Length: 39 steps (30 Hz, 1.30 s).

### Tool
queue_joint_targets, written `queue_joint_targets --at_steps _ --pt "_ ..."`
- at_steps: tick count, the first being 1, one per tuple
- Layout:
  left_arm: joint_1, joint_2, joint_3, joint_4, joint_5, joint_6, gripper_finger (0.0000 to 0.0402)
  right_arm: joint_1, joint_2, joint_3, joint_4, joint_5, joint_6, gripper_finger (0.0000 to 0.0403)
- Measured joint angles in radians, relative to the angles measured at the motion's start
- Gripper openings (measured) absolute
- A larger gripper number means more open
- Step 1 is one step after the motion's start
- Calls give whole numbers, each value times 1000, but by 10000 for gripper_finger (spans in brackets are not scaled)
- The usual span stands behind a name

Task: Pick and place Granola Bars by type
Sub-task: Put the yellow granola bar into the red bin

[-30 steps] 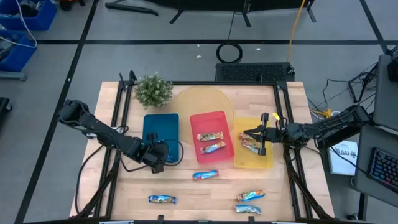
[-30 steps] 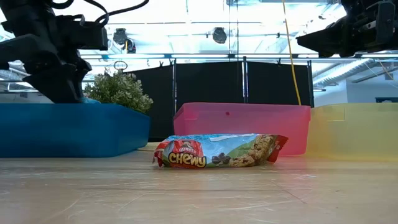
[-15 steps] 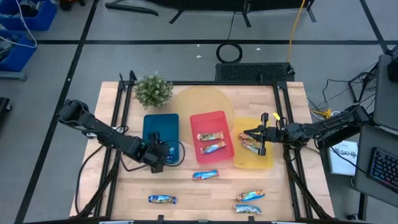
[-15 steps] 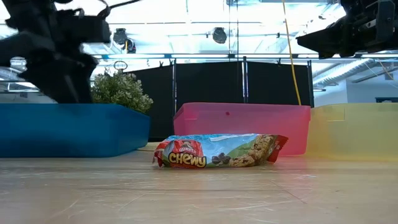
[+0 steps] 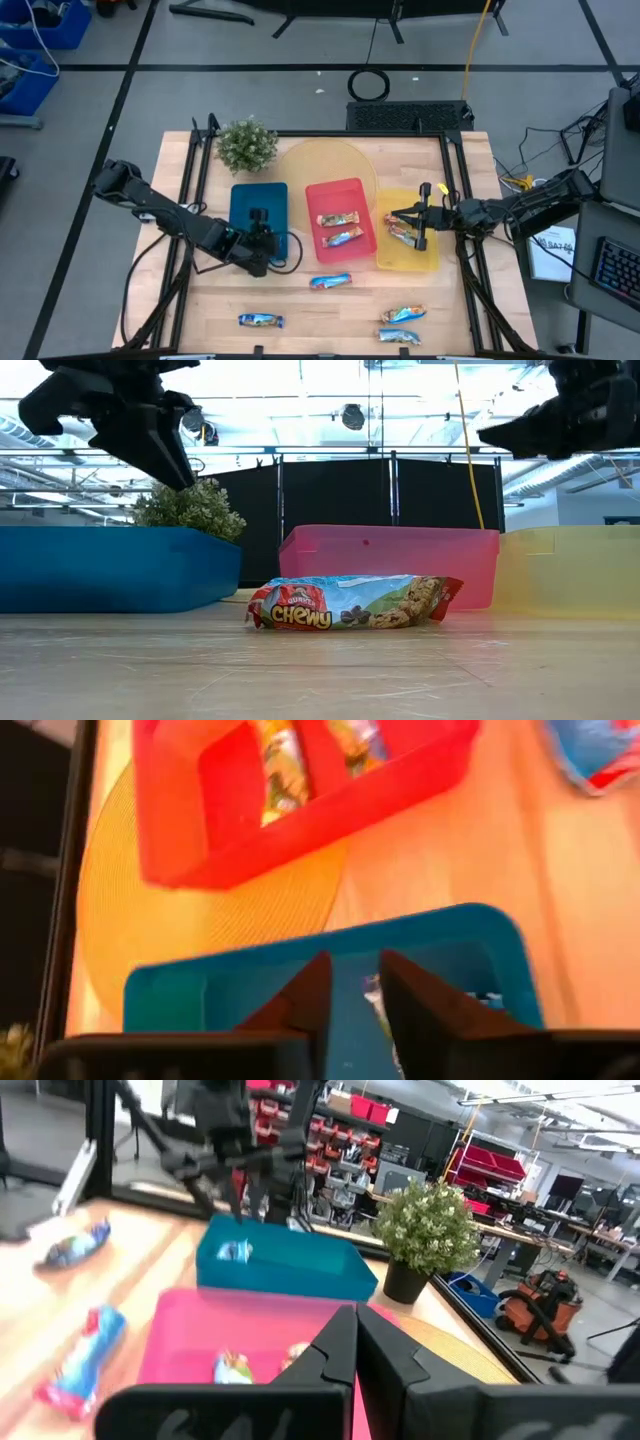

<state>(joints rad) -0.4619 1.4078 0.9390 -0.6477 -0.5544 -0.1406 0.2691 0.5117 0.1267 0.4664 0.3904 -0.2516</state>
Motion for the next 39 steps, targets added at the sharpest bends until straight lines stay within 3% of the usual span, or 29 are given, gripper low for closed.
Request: queue_joint_targets --at_steps 6,11,17,23,29,36,39 --pt "43 -50 1 50 95 169 8 0 0 -53 79 0 -25 0" --pt "95 -120 -16 109 124 216 8 0 0 -64 131 0 -22 0" --pt "130 -259 -187 380 287 306 8 0 4 -66 128 0 -4 0" --pt "166 -390 -386 656 291 293 5 0 6 -68 138 0 -4 0" --pt "183 -427 -517 892 270 301 4 0 6 -69 190 3 52 0" --pt "234 -427 -584 944 265 301 4 0 7 -66 196 33 25 0" --pt "261 -427 -611 1003 265 316 13 1 16 -29 121 58 19 0"
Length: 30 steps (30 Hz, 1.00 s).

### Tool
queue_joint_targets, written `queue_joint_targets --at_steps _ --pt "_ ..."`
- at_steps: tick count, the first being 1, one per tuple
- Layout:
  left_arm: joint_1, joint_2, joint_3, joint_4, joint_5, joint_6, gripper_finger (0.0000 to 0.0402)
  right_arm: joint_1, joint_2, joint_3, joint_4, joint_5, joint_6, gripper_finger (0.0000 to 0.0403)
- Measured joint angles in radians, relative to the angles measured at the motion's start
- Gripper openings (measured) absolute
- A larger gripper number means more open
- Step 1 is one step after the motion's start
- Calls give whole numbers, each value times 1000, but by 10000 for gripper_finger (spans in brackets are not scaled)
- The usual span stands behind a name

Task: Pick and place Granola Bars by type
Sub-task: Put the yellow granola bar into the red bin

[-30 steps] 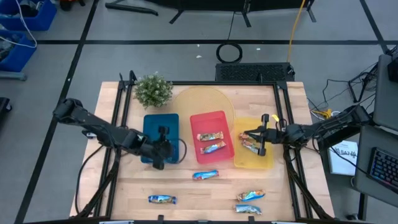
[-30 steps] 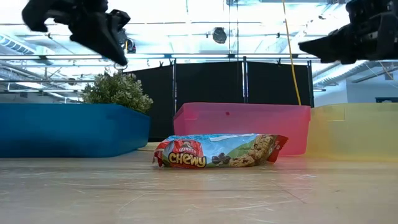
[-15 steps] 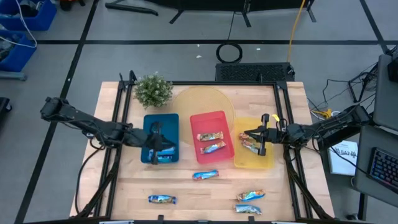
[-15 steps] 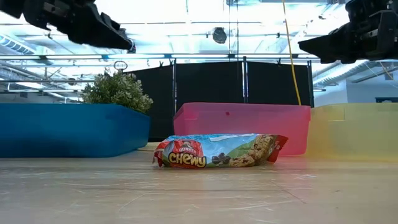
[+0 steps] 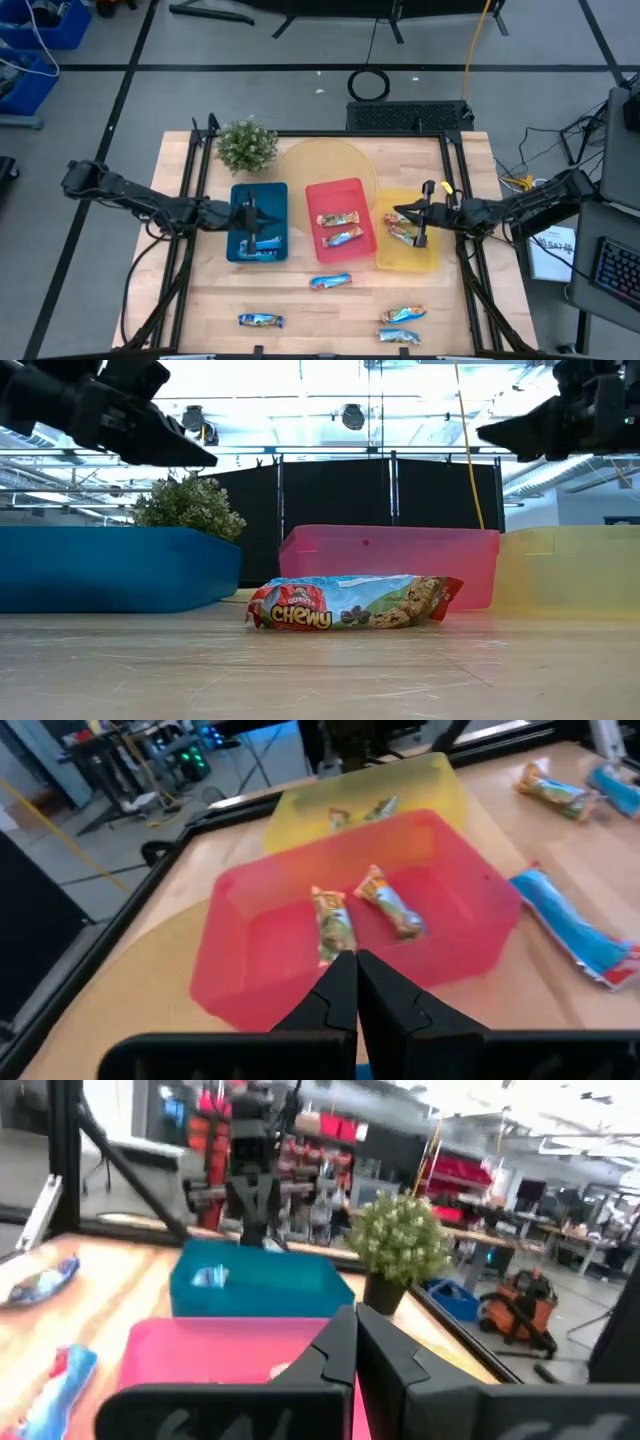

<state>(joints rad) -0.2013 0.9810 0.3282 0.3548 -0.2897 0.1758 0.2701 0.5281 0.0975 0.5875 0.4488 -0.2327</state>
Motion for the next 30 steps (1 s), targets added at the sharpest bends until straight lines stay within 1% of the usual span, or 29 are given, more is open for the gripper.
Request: queue_joint_targets --at_steps 3,6,10,15,18,21,25,26,28,30 --pt "17 0 -9 5 0 9 18 11 39 108 -122 10 3 0" --pt "23 0 -9 -7 0 -3 9 39 126 253 -297 77 29 0" --pt "23 0 -9 -36 1 -35 5 106 306 470 -528 155 71 0" --pt "23 0 -9 -45 2 -82 33 250 563 743 -907 317 208 0" --pt "22 0 -9 -45 2 -99 46 339 705 890 -1073 358 316 0" --pt "23 0 -9 -45 2 -101 52 419 832 1011 -1190 361 420 0" --pt "22 0 -9 -45 3 -102 49 517 967 1148 -1333 358 573 0" --pt "22 0 -9 -45 3 -102 47 539 999 1181 -1376 343 624 0" --pt "22 0 -9 -45 3 -103 42 575 1048 1233 -1457 279 729 0" --pt "22 0 -9 -45 4 -103 38 602 1081 1266 -1511 172 869 0"
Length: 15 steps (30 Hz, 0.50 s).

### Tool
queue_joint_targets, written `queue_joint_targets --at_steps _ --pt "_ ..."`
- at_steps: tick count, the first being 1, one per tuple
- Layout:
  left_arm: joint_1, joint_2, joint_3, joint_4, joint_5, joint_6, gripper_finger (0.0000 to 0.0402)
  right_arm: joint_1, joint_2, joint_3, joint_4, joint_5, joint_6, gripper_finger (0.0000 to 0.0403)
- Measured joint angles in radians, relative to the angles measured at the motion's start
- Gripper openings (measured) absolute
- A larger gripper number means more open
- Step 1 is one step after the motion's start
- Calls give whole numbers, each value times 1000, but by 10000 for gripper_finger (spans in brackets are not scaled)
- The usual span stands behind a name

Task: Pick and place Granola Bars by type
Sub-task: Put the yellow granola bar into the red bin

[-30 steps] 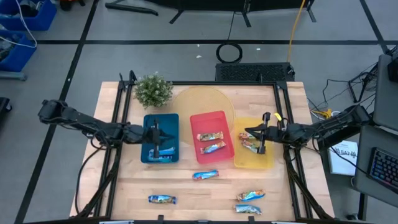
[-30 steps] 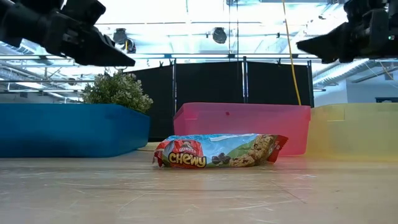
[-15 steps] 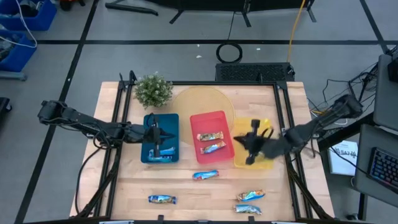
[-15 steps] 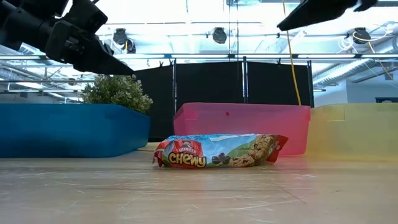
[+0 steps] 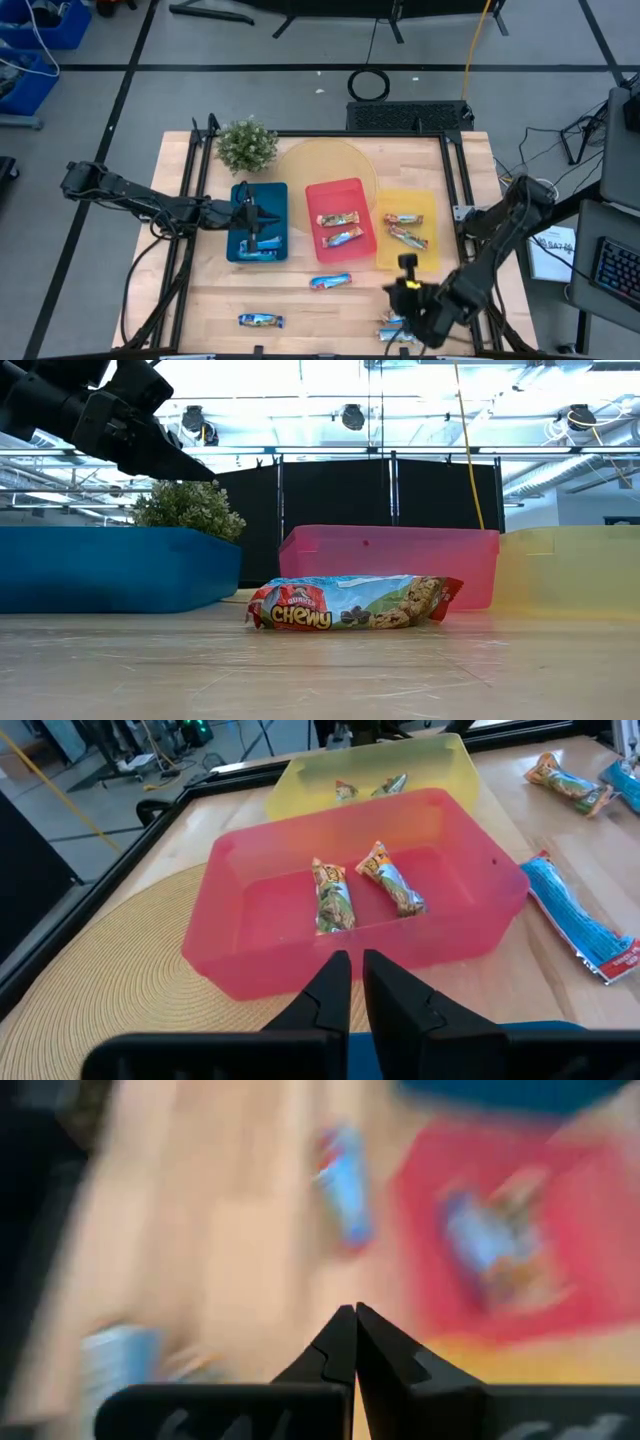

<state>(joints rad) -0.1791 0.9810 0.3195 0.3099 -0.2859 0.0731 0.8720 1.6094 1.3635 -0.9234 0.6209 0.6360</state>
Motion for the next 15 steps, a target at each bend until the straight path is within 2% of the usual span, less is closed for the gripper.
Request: queue_joint_targets --at_steps 3,7,12,15 --pt "0 0 0 0 1 0 32 25 33 6 -14 -179 225 0" --pt "0 0 0 0 1 -2 32 59 88 6 -36 -307 381 0" --pt "0 0 0 0 9 -8 31 77 140 6 -116 -400 465 0" --pt "0 0 0 0 69 -8 32 79 158 6 -131 -411 502 3"
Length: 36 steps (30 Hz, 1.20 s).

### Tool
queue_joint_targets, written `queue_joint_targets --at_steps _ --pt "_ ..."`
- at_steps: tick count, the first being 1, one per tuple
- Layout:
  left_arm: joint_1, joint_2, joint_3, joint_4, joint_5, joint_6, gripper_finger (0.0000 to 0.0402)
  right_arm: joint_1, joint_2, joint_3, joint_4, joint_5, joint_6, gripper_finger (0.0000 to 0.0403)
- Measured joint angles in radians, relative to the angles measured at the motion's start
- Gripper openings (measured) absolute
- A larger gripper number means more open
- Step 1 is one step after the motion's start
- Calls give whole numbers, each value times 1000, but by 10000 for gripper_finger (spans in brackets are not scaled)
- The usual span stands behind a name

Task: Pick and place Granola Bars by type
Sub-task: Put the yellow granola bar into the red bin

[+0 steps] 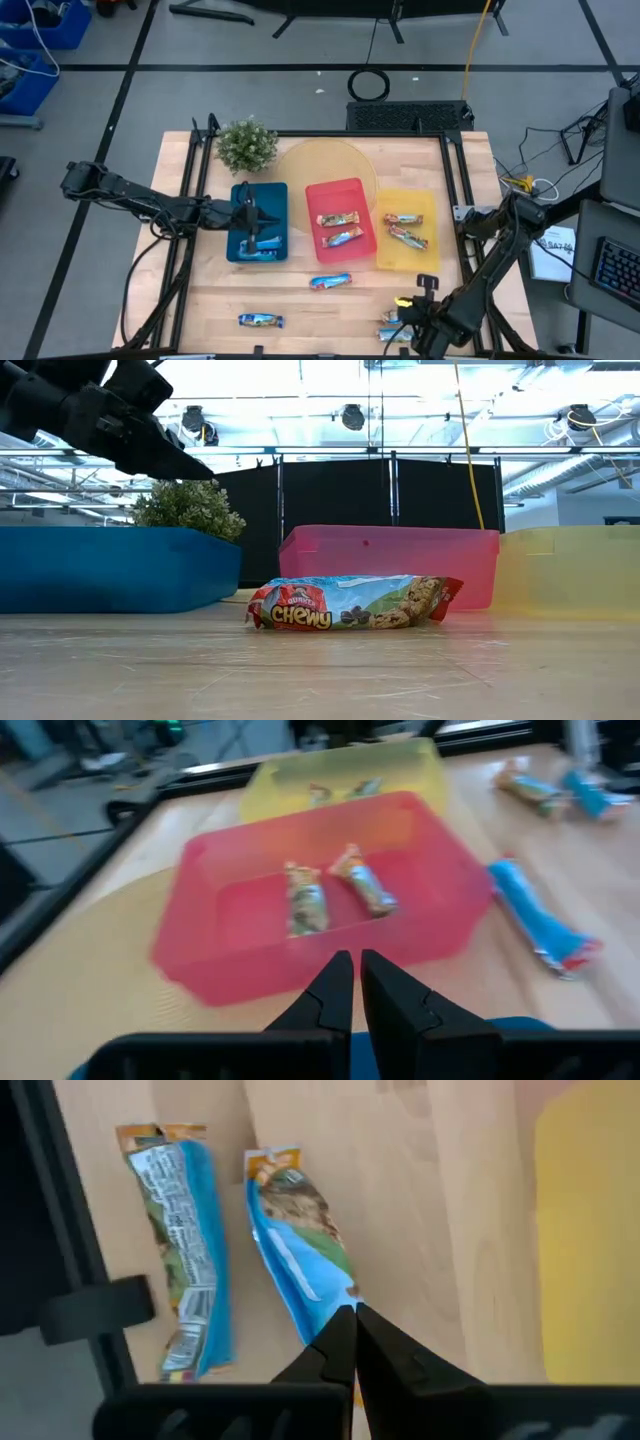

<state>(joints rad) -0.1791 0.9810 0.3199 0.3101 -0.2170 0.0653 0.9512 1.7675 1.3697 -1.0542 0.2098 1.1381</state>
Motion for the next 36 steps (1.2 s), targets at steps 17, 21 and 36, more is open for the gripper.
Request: queue_joint_targets --at_steps 17,21,36 --pt "0 0 0 0 86 27 33 7 8 -41 59 -32 -126 186" --pt "0 0 1 -5 86 13 33 12 8 -101 148 -56 -142 182" --pt "0 0 1 -67 86 2 33 5 1 -343 393 -111 -159 168"
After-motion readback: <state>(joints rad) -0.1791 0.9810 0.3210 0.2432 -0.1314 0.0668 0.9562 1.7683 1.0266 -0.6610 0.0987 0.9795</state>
